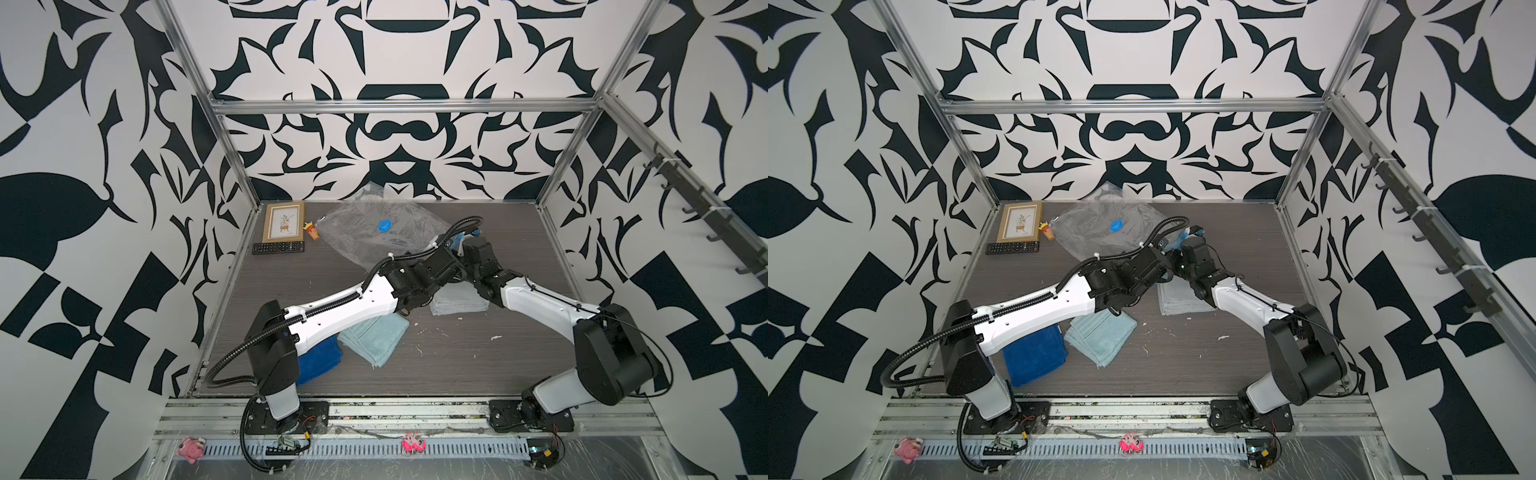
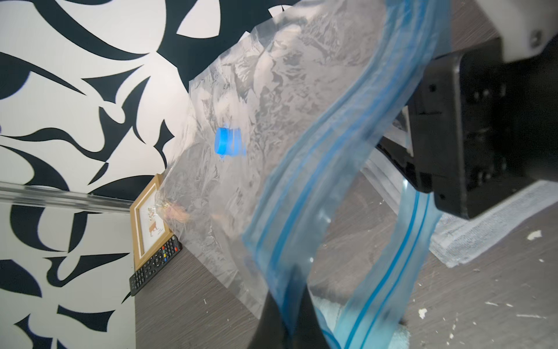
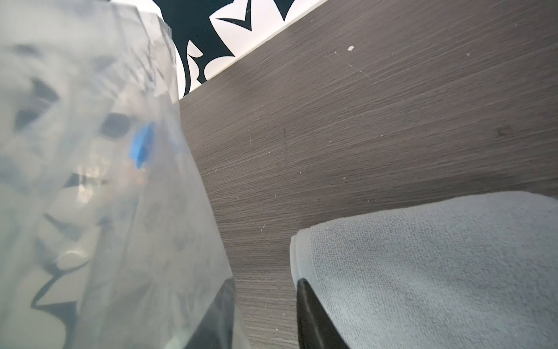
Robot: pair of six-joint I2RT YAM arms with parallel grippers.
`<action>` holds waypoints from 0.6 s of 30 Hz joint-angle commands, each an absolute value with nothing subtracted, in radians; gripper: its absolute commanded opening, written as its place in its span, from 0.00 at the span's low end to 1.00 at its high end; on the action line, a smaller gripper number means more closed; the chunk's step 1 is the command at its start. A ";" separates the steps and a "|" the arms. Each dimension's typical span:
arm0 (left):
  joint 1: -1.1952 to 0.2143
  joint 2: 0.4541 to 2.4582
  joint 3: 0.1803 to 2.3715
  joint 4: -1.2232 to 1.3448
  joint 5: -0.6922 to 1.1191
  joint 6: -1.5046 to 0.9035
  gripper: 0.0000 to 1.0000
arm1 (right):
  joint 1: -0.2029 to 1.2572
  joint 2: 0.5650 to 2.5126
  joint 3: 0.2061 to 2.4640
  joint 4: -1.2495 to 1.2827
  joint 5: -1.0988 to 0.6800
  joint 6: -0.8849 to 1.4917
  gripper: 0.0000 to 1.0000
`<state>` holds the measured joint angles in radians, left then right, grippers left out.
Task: Place the folded towel into the vacuum bag
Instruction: Adjust the vacuum bag at the center of the board.
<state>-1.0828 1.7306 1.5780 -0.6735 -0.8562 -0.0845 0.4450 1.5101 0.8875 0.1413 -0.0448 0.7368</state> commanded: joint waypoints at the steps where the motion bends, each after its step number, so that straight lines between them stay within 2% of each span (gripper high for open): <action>1: -1.078 1.723 1.560 -0.619 -0.996 -0.079 0.00 | 0.452 1.514 0.925 0.134 -0.037 0.737 0.32; 6: -1.053 1.745 1.540 -0.520 -1.030 -0.047 0.00 | 0.454 1.531 0.941 0.097 -0.045 0.739 0.31; 8: -1.034 1.766 1.549 -0.531 -1.017 -0.057 0.00 | 0.454 1.528 0.950 0.085 -0.053 0.735 0.39; 15: -0.961 1.812 1.566 -0.609 -0.884 -0.130 0.00 | 0.452 1.456 0.942 0.054 -0.054 0.719 0.77; 18: -0.959 1.821 1.567 -0.626 -0.851 -0.138 0.00 | 0.444 1.433 0.921 0.084 -0.058 0.722 0.83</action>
